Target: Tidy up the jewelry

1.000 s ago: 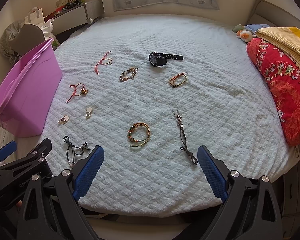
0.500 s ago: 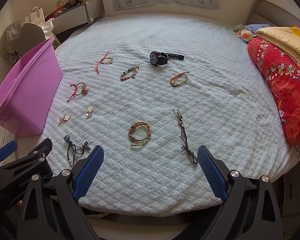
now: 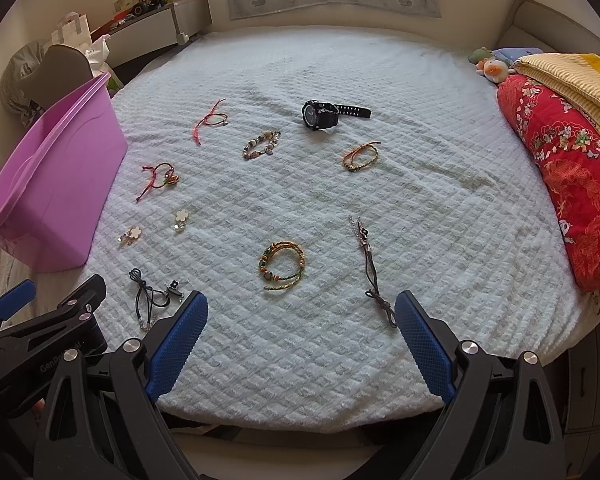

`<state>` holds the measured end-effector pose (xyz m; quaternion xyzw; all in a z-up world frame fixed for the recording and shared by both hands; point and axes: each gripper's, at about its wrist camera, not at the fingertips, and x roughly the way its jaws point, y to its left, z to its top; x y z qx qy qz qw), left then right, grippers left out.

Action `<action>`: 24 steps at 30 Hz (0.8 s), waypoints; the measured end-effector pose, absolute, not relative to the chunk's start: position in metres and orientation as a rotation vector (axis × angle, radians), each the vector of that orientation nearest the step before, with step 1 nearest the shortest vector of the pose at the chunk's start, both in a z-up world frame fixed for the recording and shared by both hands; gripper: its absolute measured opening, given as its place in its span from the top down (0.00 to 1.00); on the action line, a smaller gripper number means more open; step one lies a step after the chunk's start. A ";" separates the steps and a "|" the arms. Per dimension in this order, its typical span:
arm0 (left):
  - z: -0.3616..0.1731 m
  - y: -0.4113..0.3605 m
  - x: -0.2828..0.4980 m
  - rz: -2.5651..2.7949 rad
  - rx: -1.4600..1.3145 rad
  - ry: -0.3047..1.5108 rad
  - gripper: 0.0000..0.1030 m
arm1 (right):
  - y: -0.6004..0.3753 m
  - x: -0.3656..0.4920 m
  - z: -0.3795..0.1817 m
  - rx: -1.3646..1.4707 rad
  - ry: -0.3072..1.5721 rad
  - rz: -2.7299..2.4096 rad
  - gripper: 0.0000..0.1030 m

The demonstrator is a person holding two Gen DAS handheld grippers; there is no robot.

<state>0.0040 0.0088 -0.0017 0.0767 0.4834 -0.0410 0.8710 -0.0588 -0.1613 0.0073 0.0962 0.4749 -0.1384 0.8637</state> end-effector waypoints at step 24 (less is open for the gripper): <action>-0.001 0.008 0.004 -0.084 0.159 1.013 0.06 | -0.161 -0.059 0.006 0.204 0.999 -0.284 0.12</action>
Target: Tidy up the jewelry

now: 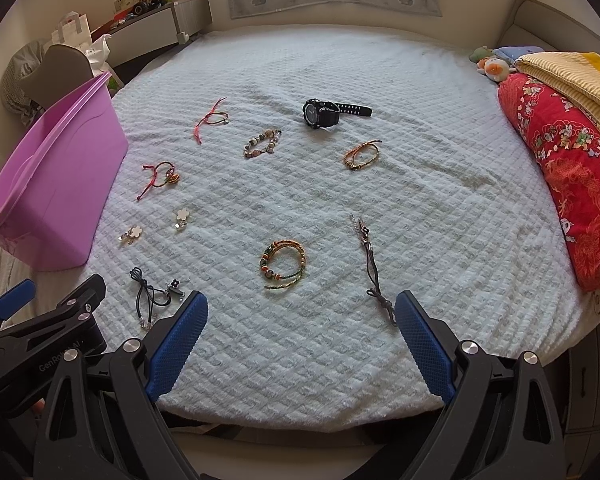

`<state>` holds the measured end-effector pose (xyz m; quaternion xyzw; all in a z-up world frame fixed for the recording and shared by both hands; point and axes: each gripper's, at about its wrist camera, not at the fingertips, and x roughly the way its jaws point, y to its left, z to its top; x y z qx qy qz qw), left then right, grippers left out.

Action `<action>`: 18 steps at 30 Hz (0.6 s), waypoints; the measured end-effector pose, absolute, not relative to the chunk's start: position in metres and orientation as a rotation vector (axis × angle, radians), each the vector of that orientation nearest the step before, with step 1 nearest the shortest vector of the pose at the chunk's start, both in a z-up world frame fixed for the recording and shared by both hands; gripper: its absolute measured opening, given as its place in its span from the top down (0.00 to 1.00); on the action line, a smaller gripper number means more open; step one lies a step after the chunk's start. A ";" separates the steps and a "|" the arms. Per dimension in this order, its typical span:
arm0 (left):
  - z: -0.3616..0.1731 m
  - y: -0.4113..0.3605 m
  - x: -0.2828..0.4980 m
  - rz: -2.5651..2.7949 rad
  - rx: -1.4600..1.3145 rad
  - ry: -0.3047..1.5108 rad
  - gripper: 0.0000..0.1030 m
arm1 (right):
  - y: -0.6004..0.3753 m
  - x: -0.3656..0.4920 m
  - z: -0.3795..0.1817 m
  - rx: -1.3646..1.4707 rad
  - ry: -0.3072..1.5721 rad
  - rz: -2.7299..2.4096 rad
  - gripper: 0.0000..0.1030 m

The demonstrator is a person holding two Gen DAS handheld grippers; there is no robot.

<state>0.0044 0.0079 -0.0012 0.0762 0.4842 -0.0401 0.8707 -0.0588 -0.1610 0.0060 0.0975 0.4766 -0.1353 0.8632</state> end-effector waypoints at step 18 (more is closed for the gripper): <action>-0.019 0.016 0.011 -0.090 0.135 1.045 0.06 | -0.173 -0.058 -0.016 0.244 1.024 -0.237 0.12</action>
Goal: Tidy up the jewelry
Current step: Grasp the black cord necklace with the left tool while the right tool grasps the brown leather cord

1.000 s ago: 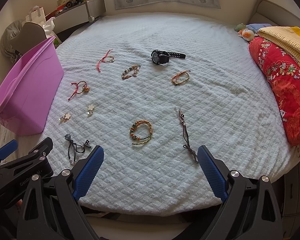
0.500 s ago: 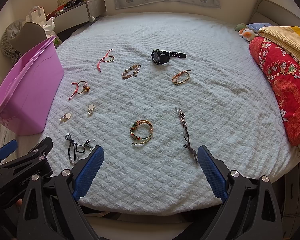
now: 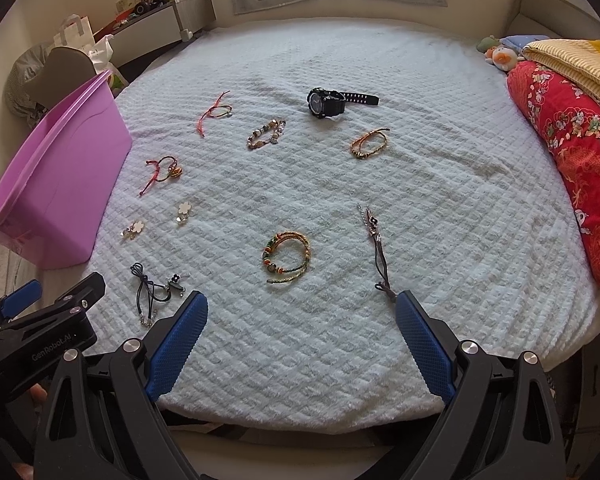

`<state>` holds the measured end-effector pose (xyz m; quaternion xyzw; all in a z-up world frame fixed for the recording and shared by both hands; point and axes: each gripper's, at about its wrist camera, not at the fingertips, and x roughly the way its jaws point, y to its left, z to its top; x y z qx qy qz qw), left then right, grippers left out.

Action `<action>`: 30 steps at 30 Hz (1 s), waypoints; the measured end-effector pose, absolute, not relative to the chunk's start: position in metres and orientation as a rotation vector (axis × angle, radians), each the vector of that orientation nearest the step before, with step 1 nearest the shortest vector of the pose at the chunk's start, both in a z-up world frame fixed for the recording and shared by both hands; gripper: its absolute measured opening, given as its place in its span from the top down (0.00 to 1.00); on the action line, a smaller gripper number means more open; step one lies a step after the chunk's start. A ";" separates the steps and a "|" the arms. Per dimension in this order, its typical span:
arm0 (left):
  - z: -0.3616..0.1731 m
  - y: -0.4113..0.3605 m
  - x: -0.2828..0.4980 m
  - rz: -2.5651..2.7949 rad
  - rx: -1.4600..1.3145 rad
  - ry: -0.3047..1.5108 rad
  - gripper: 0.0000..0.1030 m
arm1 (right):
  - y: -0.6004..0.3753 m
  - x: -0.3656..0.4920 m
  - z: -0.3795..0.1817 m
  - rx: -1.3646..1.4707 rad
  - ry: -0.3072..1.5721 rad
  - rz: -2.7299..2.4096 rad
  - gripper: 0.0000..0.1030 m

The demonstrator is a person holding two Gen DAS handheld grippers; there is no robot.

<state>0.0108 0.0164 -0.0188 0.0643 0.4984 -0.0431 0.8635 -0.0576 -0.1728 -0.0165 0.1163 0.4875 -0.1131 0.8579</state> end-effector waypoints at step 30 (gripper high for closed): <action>-0.122 0.020 0.054 -0.070 0.120 1.189 0.06 | -0.271 -0.025 -0.126 0.294 1.155 -0.380 0.13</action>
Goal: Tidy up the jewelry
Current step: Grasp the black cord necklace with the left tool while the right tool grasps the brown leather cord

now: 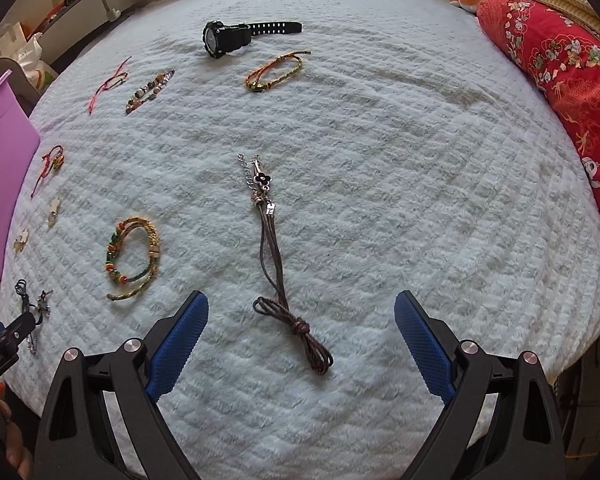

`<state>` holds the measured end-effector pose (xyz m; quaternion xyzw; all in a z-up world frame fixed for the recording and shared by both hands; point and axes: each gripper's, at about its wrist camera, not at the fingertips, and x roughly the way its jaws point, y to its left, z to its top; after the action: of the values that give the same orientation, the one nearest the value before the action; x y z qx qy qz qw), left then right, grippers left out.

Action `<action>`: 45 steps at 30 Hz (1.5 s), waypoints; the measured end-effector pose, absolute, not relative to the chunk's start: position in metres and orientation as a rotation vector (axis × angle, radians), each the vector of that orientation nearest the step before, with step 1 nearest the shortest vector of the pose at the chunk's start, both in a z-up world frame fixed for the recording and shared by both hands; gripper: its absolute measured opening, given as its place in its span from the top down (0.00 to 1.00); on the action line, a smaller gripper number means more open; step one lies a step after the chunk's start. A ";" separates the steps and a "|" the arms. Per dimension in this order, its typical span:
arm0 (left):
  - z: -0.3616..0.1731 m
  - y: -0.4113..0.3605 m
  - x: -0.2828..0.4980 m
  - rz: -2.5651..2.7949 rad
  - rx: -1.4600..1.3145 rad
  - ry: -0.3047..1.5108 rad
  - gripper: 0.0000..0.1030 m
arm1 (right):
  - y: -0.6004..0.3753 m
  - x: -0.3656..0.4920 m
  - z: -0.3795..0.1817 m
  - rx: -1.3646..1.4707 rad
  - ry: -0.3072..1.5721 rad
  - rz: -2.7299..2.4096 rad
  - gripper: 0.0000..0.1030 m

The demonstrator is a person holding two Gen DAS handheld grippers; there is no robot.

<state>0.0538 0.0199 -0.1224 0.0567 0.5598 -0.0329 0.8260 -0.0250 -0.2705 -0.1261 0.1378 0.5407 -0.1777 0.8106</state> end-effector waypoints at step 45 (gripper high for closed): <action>-0.121 0.009 0.053 -0.091 0.106 1.130 0.91 | -0.247 -0.046 -0.124 0.220 1.060 -0.288 0.91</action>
<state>0.0530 0.0092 -0.1207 0.0501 0.5350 -0.0431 0.8422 -0.0458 -0.2470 -0.1245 0.1041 0.5025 -0.1364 0.8473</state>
